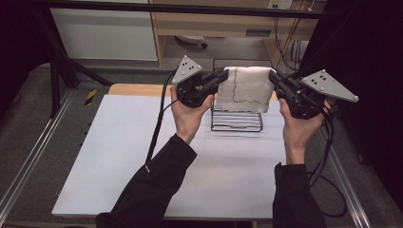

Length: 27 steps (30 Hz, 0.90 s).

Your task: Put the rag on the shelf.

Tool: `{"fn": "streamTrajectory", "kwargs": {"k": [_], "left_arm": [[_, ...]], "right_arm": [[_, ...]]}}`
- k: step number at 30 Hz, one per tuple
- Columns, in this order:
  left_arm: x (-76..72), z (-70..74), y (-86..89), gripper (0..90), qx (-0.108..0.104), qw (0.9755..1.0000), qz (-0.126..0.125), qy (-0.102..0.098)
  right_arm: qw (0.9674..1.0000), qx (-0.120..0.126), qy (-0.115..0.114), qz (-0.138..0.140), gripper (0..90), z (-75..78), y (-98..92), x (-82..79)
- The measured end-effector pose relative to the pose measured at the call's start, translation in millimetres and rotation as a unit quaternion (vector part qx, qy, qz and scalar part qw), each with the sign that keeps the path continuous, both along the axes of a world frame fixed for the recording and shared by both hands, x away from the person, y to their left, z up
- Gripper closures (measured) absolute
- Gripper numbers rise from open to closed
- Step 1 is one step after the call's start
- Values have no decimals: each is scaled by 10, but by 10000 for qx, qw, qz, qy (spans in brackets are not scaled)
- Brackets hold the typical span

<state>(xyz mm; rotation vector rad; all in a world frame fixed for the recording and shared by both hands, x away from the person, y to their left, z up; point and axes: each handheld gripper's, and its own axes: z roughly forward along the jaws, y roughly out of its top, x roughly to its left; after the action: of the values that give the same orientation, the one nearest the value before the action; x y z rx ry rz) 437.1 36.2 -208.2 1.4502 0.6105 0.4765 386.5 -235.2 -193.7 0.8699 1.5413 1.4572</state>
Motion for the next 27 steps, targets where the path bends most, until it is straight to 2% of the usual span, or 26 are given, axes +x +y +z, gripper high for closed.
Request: {"fn": "streamTrajectory", "kwargs": {"k": [3, 11, 17, 21, 27], "left_arm": [[40, 43, -8, 837, -79, 10000, -11, 24], [114, 171, -43, 837, -126, 9999, 31, -67], [206, 243, -46, 837, -222, 9997, 47, -30], [252, 275, -53, 837, -191, 9998, 83, -70], [346, 336, -36, 837, -257, 9996, 92, -41]], "right_arm": [[10000, -23, -34, -26, 835, 65, 0, 32], [9999, 9, -98, -110, 836, 209, -7, 129], [9999, 9, -113, -125, 836, 264, -11, 211], [9999, 38, -114, -115, 836, 290, -14, 271], [9998, 25, -124, -122, 836, 371, 1, 376]]}}
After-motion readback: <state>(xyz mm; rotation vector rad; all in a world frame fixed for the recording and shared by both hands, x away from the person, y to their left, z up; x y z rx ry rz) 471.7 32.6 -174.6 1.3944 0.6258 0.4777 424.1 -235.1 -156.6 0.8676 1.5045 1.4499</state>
